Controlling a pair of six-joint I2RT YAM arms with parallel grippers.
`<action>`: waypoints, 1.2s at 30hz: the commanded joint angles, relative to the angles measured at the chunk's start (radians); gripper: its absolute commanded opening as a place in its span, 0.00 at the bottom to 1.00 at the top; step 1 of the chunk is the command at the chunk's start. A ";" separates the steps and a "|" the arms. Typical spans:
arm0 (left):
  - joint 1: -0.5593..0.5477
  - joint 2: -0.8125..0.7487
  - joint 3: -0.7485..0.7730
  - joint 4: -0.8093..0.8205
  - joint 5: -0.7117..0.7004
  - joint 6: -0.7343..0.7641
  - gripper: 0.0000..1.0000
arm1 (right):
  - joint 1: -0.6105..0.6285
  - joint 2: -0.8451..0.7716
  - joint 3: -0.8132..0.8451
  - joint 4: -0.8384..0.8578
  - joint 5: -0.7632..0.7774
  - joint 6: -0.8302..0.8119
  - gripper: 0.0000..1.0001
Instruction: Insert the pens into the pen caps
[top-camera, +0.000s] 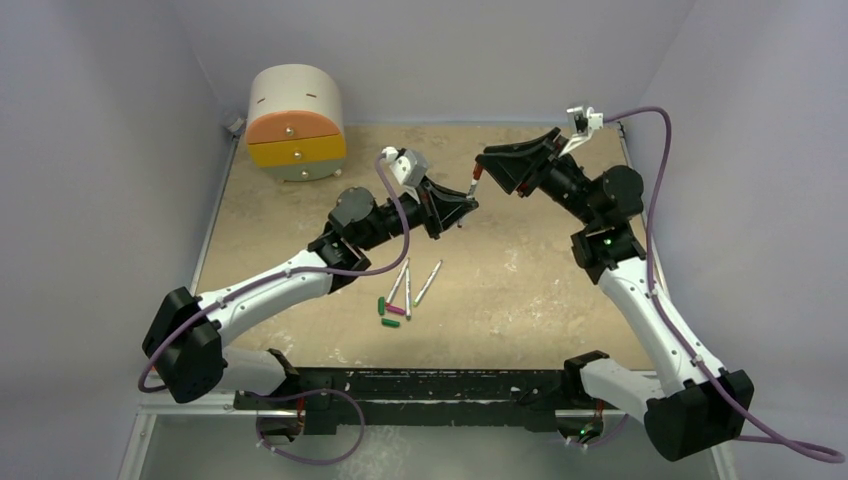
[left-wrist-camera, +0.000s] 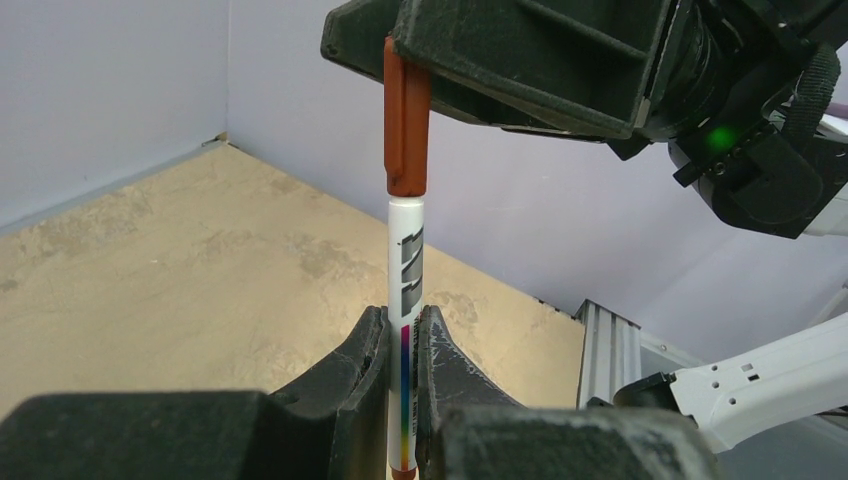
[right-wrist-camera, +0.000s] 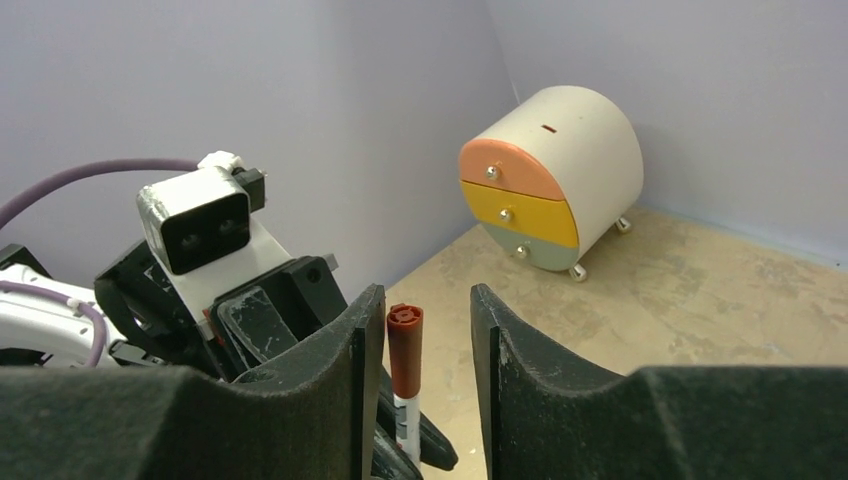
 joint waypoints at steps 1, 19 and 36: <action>0.003 -0.013 0.067 0.010 0.031 0.001 0.00 | 0.005 0.001 0.065 -0.035 -0.019 -0.047 0.38; 0.003 0.027 0.127 -0.006 -0.006 -0.012 0.00 | 0.011 0.011 0.068 -0.070 -0.034 -0.065 0.00; 0.004 0.102 0.320 -0.027 -0.096 0.015 0.00 | 0.044 -0.021 -0.057 -0.116 -0.043 -0.112 0.00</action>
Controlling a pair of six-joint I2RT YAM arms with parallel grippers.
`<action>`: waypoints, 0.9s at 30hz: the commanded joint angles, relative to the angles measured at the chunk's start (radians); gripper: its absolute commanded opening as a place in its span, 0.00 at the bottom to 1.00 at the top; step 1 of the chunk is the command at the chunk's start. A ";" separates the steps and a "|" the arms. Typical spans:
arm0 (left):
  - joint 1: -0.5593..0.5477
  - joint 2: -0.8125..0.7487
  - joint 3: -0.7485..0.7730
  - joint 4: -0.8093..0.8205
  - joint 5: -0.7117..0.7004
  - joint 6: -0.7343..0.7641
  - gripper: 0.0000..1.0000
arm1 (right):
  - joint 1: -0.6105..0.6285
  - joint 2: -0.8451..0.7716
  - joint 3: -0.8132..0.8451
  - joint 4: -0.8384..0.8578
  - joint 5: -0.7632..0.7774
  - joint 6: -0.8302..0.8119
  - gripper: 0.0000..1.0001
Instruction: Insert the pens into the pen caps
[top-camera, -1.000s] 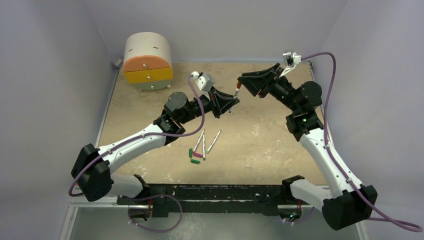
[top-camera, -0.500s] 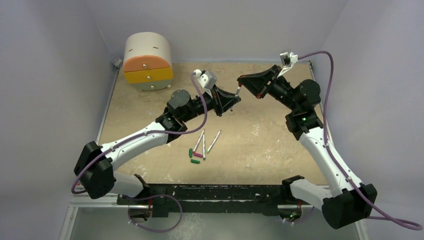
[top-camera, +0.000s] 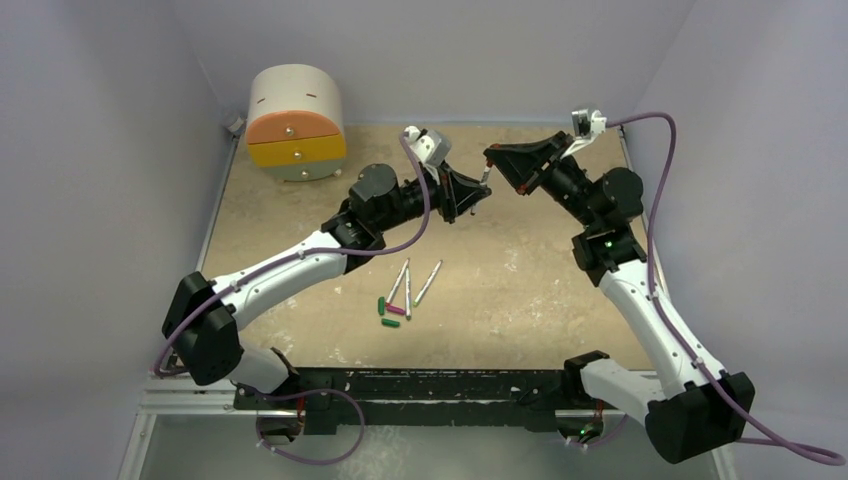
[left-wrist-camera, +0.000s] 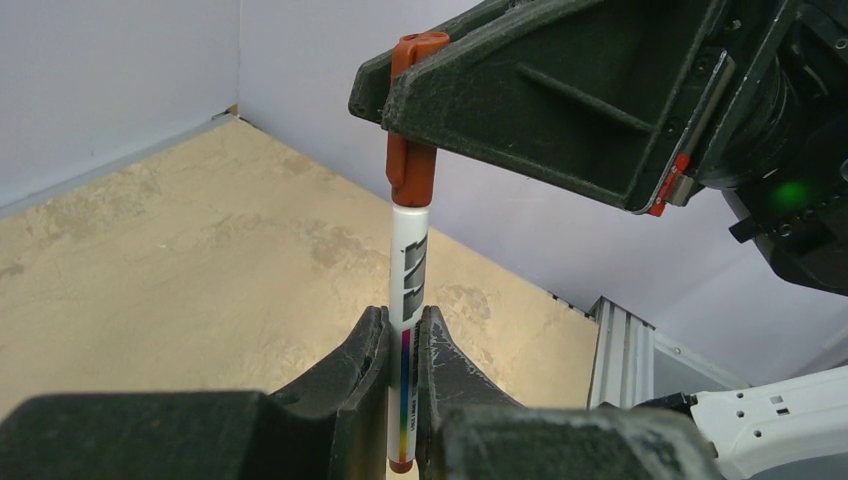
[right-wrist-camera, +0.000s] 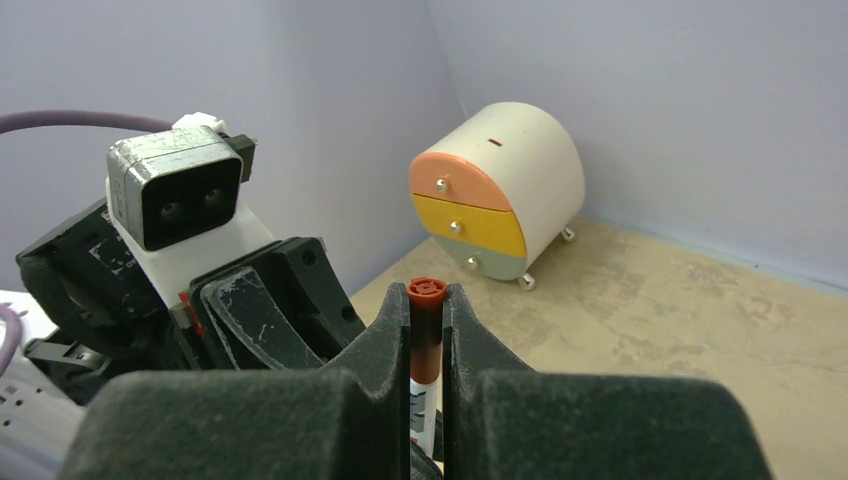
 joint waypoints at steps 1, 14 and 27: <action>0.009 -0.003 0.131 0.136 -0.076 0.018 0.00 | 0.038 -0.017 -0.061 -0.082 -0.091 -0.036 0.00; 0.014 -0.015 0.177 0.149 -0.124 0.023 0.00 | 0.039 -0.053 -0.191 -0.107 -0.123 -0.057 0.00; 0.014 -0.017 0.191 0.204 -0.156 0.027 0.00 | 0.041 -0.064 -0.277 -0.122 -0.142 -0.064 0.00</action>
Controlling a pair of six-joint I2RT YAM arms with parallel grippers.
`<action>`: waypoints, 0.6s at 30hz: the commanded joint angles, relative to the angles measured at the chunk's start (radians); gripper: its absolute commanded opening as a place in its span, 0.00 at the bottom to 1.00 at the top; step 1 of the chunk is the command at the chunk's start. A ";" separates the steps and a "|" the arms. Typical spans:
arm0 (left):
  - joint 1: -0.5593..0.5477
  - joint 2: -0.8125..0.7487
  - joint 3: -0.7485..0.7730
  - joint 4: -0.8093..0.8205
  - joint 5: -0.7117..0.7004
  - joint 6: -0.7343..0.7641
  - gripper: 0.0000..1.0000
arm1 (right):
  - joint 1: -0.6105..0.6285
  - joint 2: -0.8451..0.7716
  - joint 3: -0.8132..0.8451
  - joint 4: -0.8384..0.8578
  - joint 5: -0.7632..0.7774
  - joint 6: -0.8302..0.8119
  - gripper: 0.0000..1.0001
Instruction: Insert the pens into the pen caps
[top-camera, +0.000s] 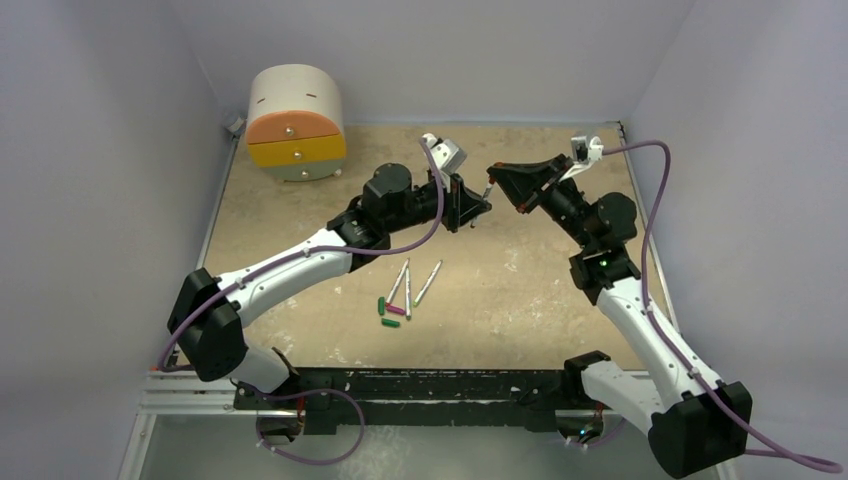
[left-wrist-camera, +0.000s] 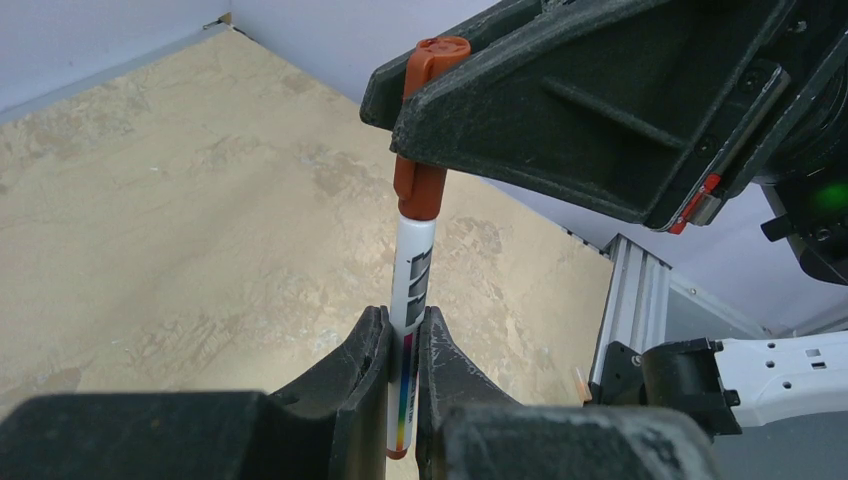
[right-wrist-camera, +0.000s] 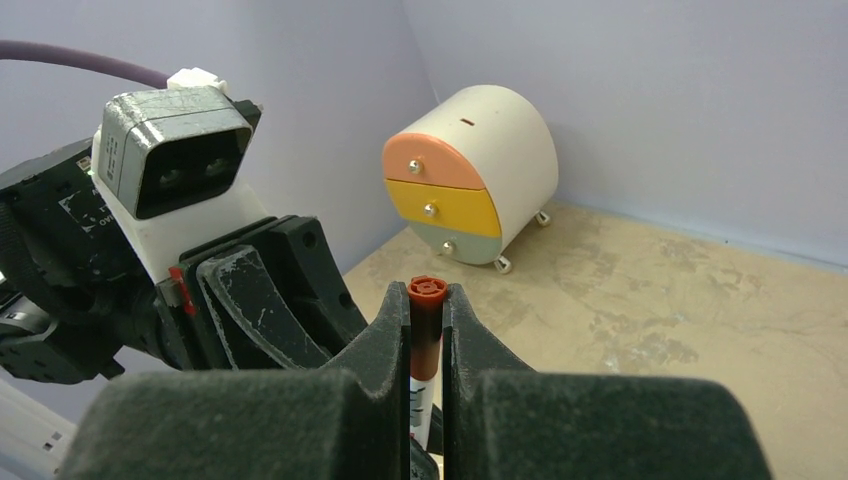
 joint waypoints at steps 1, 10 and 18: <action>0.029 -0.055 0.139 0.392 -0.159 -0.019 0.00 | 0.041 0.010 -0.092 -0.212 -0.195 -0.021 0.00; 0.029 -0.055 0.151 0.443 -0.173 -0.031 0.00 | 0.050 0.015 -0.169 -0.175 -0.202 -0.001 0.00; 0.029 -0.058 0.138 0.380 -0.137 -0.015 0.00 | 0.050 -0.043 -0.127 -0.159 -0.178 -0.003 0.22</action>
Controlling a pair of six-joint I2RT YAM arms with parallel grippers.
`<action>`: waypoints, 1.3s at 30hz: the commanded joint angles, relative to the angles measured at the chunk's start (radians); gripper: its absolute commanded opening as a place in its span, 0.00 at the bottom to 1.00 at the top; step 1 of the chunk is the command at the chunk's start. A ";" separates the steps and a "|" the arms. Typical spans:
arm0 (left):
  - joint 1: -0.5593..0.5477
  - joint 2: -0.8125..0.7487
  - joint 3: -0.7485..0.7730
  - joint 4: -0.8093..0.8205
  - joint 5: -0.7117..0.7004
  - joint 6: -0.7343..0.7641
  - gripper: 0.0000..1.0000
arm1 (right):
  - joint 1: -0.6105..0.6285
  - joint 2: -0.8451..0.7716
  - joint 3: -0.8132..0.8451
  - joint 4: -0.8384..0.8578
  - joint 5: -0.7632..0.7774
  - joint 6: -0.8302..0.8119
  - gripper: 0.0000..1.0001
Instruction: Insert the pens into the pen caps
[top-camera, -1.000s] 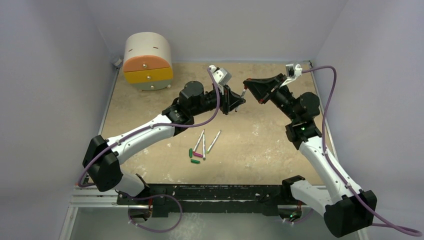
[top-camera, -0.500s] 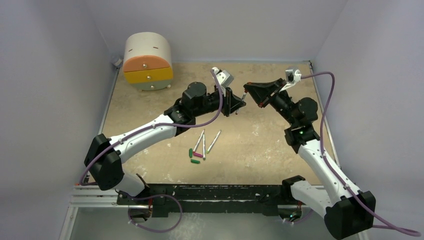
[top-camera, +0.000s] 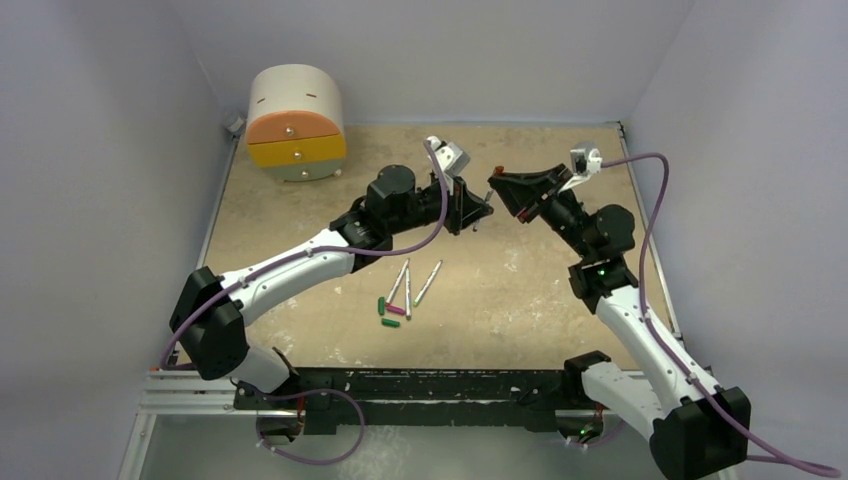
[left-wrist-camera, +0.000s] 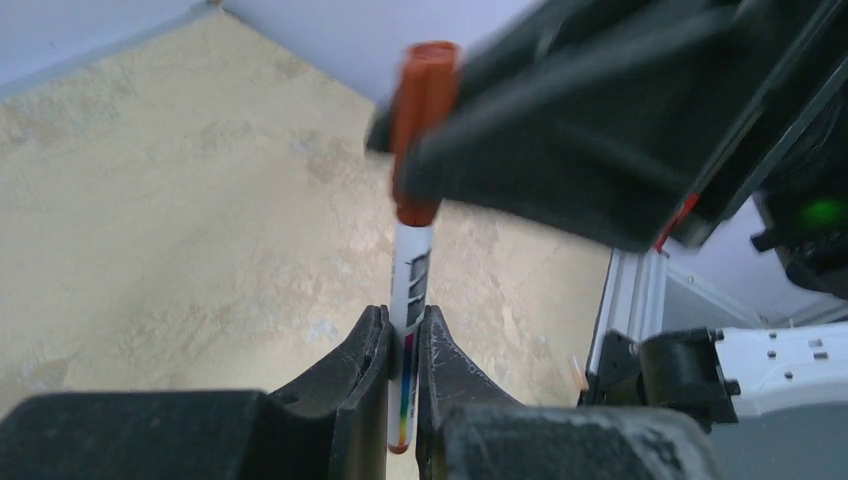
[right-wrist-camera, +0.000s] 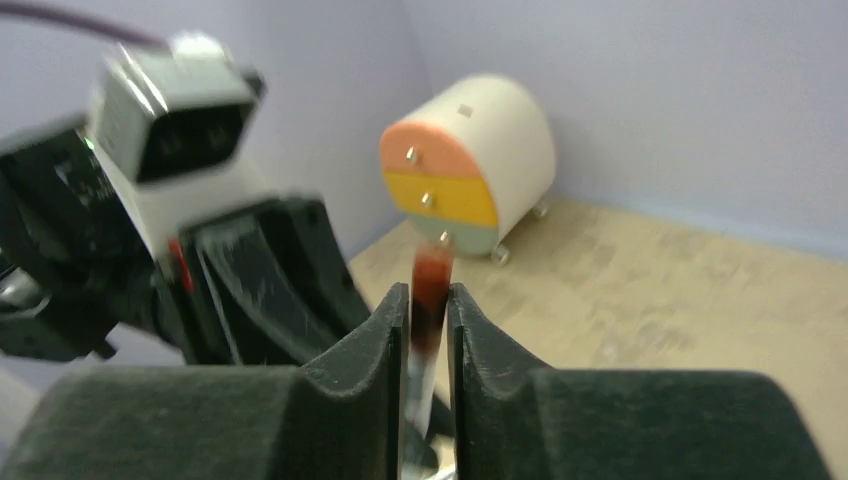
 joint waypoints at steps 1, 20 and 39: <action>0.037 -0.071 0.123 0.391 -0.129 -0.016 0.00 | 0.049 -0.021 -0.011 -0.244 -0.183 -0.015 0.30; 0.048 -0.203 -0.198 -0.027 -0.492 0.039 0.00 | 0.046 -0.083 0.091 -0.273 0.032 -0.039 0.19; 0.338 0.127 -0.094 -0.498 -0.728 -0.028 0.00 | 0.046 0.072 0.068 -0.253 0.004 -0.098 0.09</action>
